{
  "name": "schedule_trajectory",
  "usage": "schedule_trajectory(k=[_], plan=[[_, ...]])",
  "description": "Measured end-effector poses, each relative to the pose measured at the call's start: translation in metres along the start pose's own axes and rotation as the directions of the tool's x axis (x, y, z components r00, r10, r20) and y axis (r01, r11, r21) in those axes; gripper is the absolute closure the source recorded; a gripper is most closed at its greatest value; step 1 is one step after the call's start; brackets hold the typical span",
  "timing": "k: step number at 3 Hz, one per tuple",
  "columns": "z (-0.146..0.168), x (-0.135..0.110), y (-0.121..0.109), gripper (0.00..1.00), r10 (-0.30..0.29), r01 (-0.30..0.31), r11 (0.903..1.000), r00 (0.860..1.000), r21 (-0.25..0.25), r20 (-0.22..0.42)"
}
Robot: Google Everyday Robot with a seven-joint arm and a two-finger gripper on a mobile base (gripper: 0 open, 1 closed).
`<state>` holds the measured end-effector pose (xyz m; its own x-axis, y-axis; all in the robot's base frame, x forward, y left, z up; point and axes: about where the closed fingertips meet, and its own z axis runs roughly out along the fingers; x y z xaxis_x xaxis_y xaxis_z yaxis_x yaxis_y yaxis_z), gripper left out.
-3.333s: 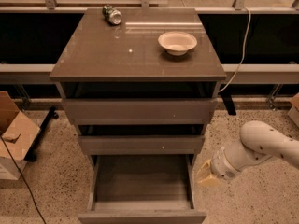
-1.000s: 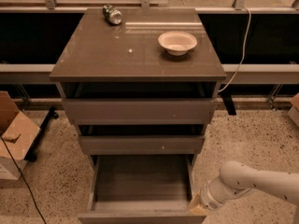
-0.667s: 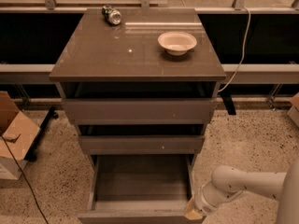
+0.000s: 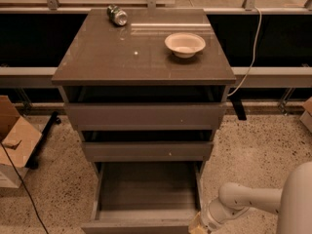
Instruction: Close bottom drawer
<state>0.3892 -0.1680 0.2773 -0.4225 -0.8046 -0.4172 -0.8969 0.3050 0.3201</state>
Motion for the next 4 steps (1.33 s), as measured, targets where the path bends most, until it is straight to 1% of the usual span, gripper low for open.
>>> schedule_trajectory(k=[1, 2, 3, 4], plan=[[0.024, 0.01, -0.008, 1.0, 0.035, -0.034, 0.9991, 0.999, -0.026, 0.036], [0.052, 0.023, -0.022, 1.0, 0.09, -0.085, 0.9943, 0.992, -0.065, 0.083], [0.084, 0.034, -0.038, 1.0, 0.142, -0.128, 0.9839, 0.983, -0.125, 0.115], [0.086, 0.035, -0.039, 1.0, 0.145, -0.131, 0.9836, 0.983, -0.124, 0.115]])
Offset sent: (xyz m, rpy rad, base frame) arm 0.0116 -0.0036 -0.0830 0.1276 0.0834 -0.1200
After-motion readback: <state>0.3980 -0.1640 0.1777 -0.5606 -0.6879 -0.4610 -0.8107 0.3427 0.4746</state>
